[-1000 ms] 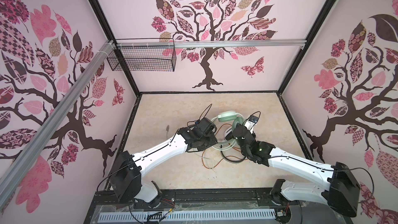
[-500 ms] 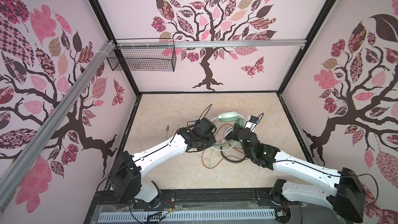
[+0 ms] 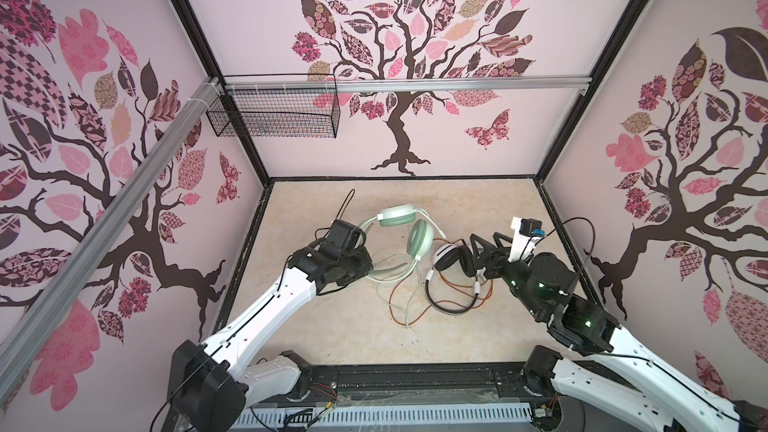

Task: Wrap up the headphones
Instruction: 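Take the mint-green headset with the left gripper and lift it up, then hold the headset aloft with the left gripper while the right gripper grasps its mint cable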

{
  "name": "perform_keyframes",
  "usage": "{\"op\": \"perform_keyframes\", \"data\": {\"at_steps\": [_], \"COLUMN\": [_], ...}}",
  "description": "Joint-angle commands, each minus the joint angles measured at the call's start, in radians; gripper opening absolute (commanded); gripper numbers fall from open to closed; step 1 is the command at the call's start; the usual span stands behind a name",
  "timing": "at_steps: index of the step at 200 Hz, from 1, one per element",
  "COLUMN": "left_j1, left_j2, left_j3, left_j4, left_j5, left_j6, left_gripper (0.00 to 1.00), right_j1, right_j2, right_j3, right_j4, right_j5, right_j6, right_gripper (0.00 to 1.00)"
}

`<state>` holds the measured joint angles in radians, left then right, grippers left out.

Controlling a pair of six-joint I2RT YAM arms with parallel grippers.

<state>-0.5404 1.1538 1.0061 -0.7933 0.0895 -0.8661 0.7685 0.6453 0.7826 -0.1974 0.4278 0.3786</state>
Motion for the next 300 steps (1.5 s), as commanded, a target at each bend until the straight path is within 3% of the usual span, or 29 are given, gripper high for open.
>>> {"op": "perform_keyframes", "data": {"at_steps": [1,17,36,64,99,132,185,219,254,273,300], "left_j1": [0.013,0.014,0.014,0.014,0.013,0.013,0.013,0.014,0.015,0.015,0.014], "left_j2": [-0.095,-0.179,-0.267,-0.306,-0.321,-0.361,-0.235,-0.179,-0.106,-0.060,-0.015], "left_j3": [0.049,0.071,0.106,0.227,0.389,0.420,0.598,0.704,0.832,0.887,0.917], "left_j4": [-0.056,-0.133,-0.208,-0.270,-0.368,-0.348,-0.451,-0.426,-0.416,-0.422,-0.419], "left_j5": [0.030,-0.036,-0.095,-0.002,-0.008,-0.038,-0.098,-0.160,-0.224,-0.250,-0.251], "left_j6": [0.118,0.111,0.086,0.059,-0.009,-0.091,-0.048,-0.027,-0.012,-0.001,0.006], "left_gripper": [0.00,0.00,0.00,0.00,0.00,0.00,0.00,0.00,0.00,0.00,0.00], "right_j1": [-0.106,-0.162,-0.176,-0.176,-0.175,-0.176,-0.142,-0.044,-0.041,-0.040,-0.051], "right_j2": [0.040,0.086,0.093,0.141,0.183,0.226,0.463,0.626,0.740,0.784,0.835], "right_j3": [0.034,-0.006,-0.125,-0.239,-0.269,-0.278,-0.214,-0.123,-0.026,0.044,0.191], "right_j4": [-0.155,-0.123,0.033,0.220,0.260,0.354,0.525,0.573,0.595,0.572,0.515], "right_j5": [-0.223,-0.409,-0.570,-0.777,-0.754,-0.806,-0.933,-0.919,-0.907,-0.883,-0.816], "right_j6": [0.011,0.041,0.091,0.144,0.063,0.051,-0.031,-0.123,-0.134,-0.150,-0.177], "right_gripper": [0.75,0.78,0.81,0.82,0.82,0.82,0.79,0.78,0.72,0.63,0.30]}}
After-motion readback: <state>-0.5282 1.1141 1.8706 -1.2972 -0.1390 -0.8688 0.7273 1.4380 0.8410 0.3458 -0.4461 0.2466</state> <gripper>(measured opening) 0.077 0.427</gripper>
